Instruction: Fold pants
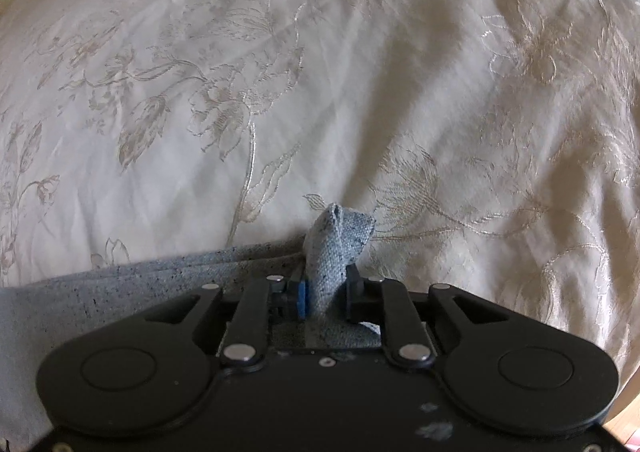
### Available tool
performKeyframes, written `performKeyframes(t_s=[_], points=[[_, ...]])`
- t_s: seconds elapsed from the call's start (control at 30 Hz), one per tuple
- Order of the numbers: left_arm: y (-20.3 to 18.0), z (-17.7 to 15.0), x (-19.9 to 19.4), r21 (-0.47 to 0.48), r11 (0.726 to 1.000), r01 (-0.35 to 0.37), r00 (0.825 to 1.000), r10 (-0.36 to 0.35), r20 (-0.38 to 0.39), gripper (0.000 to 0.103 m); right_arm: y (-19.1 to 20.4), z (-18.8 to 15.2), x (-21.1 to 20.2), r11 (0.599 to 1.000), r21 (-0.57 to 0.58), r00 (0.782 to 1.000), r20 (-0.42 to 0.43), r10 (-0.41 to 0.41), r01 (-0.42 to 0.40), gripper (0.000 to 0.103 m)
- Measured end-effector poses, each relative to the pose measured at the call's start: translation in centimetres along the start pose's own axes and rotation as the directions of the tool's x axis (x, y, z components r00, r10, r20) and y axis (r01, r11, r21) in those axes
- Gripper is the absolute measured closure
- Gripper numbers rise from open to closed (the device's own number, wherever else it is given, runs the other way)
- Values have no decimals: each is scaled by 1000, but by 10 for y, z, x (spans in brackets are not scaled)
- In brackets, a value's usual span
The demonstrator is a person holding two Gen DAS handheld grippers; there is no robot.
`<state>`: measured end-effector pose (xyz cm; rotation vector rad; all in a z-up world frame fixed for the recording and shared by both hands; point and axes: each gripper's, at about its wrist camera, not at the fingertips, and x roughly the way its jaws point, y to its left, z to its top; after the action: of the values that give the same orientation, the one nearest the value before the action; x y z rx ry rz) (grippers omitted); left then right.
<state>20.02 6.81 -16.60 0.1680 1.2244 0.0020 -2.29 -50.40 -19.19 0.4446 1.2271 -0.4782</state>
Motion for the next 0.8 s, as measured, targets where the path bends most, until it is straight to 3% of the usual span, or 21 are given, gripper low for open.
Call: performKeyframes(t_s=[0.03,0.13,0.23,0.33,0.57,0.7,0.8], points=[[-2,-3,-7,-1,1000,-11,1000,11,15,81,-4,0,0,1000,11,1000,1,1,-1,79],[-11,-17,-33,9,1000,2,998,-3,64,81,-10,0,-7,999,34,1000,26,-10,9,49],[-33,-38,-59,74,996,44,993,-52,108,81,-17,-4,-26,998,48,995,85,-46,42,45],[-67,-66,-79,186,975,122,984,-143,104,80,-22,-13,-50,996,71,986,152,-62,52,45],[-130,-139,-91,407,871,274,956,-292,-19,80,-25,-59,-96,985,173,977,207,-54,17,43],[-155,-173,-103,542,772,333,932,-357,-65,80,-17,-99,-113,977,211,977,206,-58,14,43],[-163,-182,-107,583,725,366,916,-392,-87,80,-6,-125,-118,973,229,978,200,-60,12,42]])
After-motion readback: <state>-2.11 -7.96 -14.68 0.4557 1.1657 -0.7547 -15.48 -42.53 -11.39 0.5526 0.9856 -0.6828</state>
